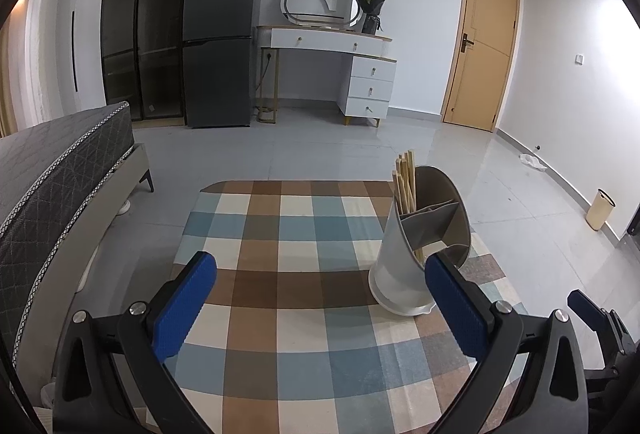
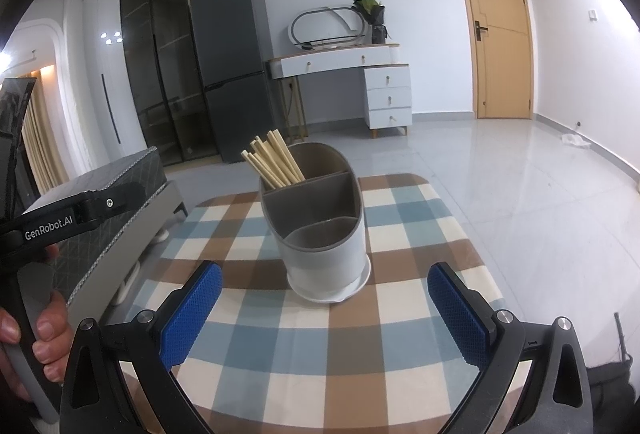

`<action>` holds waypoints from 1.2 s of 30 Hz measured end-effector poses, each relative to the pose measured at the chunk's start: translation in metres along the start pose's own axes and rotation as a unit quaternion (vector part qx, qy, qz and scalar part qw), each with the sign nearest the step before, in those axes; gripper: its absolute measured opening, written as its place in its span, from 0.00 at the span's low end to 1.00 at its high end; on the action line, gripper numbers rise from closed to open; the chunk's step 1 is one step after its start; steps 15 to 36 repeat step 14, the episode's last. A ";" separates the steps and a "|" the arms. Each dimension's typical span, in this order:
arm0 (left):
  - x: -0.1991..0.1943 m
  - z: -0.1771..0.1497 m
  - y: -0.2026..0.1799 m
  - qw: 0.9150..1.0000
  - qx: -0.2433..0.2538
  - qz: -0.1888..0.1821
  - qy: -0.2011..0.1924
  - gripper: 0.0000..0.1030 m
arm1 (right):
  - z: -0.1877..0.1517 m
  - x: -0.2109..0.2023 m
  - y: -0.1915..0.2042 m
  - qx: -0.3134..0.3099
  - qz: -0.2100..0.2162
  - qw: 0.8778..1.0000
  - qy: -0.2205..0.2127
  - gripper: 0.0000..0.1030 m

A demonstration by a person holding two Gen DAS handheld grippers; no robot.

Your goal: Organize utensils

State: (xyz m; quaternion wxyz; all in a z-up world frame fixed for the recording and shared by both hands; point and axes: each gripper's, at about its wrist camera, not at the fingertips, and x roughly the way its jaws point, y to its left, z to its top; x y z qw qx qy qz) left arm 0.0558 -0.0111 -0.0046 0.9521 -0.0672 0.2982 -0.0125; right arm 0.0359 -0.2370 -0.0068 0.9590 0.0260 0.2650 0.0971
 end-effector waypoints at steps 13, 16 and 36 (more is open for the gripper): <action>0.002 -0.002 -0.003 1.000 0.006 -0.010 0.011 0.98 | -0.002 0.002 0.001 0.000 0.000 1.000 0.004 1.00; 0.003 -0.002 -0.004 1.000 0.007 -0.010 0.012 0.98 | -0.002 0.002 0.001 -0.001 0.000 1.000 0.004 1.00; 0.003 -0.002 -0.004 1.000 0.007 -0.010 0.012 0.98 | -0.002 0.002 0.001 -0.001 0.000 1.000 0.004 1.00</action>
